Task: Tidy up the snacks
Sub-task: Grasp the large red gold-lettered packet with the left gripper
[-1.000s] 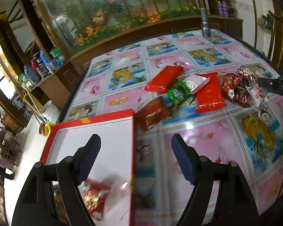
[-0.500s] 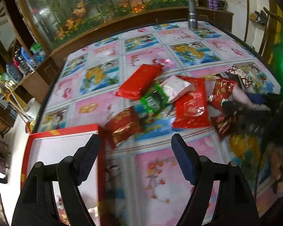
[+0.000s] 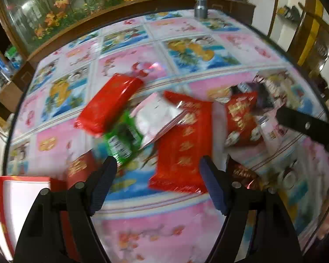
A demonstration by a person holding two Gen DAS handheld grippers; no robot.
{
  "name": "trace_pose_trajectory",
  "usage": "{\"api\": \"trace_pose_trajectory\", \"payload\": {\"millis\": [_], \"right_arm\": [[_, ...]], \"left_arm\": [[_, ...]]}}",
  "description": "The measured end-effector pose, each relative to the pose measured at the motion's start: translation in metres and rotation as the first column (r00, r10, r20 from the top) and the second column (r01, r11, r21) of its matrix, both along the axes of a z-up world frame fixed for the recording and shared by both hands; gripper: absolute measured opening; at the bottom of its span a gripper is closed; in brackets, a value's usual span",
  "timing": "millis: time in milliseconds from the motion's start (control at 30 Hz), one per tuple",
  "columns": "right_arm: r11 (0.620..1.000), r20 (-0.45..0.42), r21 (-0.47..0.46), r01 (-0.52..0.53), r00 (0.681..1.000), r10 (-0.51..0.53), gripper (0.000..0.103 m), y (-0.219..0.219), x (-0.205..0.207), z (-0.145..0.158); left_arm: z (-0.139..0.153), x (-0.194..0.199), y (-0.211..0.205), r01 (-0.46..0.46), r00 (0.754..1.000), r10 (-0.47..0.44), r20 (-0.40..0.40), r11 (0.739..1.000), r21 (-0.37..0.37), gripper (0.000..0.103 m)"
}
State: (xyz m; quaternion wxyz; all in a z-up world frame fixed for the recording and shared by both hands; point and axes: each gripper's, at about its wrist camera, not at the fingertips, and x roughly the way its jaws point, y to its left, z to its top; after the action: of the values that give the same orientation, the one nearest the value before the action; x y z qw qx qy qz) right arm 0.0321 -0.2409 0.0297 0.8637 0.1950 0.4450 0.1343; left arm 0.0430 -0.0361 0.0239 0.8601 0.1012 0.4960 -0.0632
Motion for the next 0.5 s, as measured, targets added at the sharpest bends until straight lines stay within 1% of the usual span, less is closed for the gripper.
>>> {"api": "trace_pose_trajectory", "payload": {"millis": [67, 167, 200, 233, 267, 300, 333, 367, 433, 500], "right_arm": [[1.0, 0.009, -0.002, 0.008, 1.0, -0.008, 0.063, -0.001, -0.001, 0.002], [1.0, -0.003, 0.024, 0.016, 1.0, -0.016, 0.063, -0.005, 0.0, 0.002], [0.999, -0.004, 0.03, 0.018, 1.0, -0.018, 0.063, -0.006, 0.001, 0.002], [0.999, -0.001, 0.037, 0.018, 1.0, -0.018, 0.063, -0.007, 0.001, 0.002], [0.999, 0.006, 0.045, 0.012, 1.0, -0.013, 0.063, -0.007, 0.0, 0.004], [0.999, 0.014, 0.048, 0.006, 1.0, -0.007, 0.063, -0.007, 0.0, 0.005], [0.999, 0.019, 0.048, 0.0, 1.0, -0.001, 0.063, -0.007, -0.001, 0.006], [0.999, 0.024, 0.048, -0.009, 1.0, 0.008, 0.063, -0.006, -0.001, 0.007], [0.998, 0.028, 0.053, -0.04, 0.999, 0.039, 0.063, -0.003, -0.002, 0.009], [0.996, 0.018, 0.046, -0.074, 0.997, 0.073, 0.063, 0.002, -0.003, 0.009]], "left_arm": [[-0.002, 0.004, -0.005, 0.015, 1.0, -0.016, -0.017, 1.0, -0.027, 0.077], [-0.011, 0.013, -0.012, 0.026, 0.998, -0.03, -0.06, 0.997, -0.068, 0.077], [-0.015, 0.016, -0.013, 0.021, 0.998, -0.027, -0.064, 0.996, -0.087, 0.078], [-0.015, 0.016, -0.012, 0.019, 0.999, -0.024, -0.048, 0.995, -0.097, 0.078], [-0.015, 0.016, -0.014, 0.024, 0.999, -0.028, -0.037, 0.995, -0.092, 0.077], [-0.015, 0.016, -0.014, 0.03, 0.999, -0.033, -0.03, 0.995, -0.096, 0.069], [-0.014, 0.015, -0.014, 0.034, 0.999, -0.036, -0.022, 0.995, -0.095, 0.054], [-0.013, 0.015, -0.013, 0.042, 0.999, -0.044, -0.017, 0.995, -0.095, 0.05], [-0.013, 0.014, -0.011, 0.046, 0.999, -0.048, -0.023, 0.994, -0.102, 0.049], [-0.013, 0.01, -0.009, 0.054, 0.998, -0.055, -0.012, 0.994, -0.097, 0.049]]}}
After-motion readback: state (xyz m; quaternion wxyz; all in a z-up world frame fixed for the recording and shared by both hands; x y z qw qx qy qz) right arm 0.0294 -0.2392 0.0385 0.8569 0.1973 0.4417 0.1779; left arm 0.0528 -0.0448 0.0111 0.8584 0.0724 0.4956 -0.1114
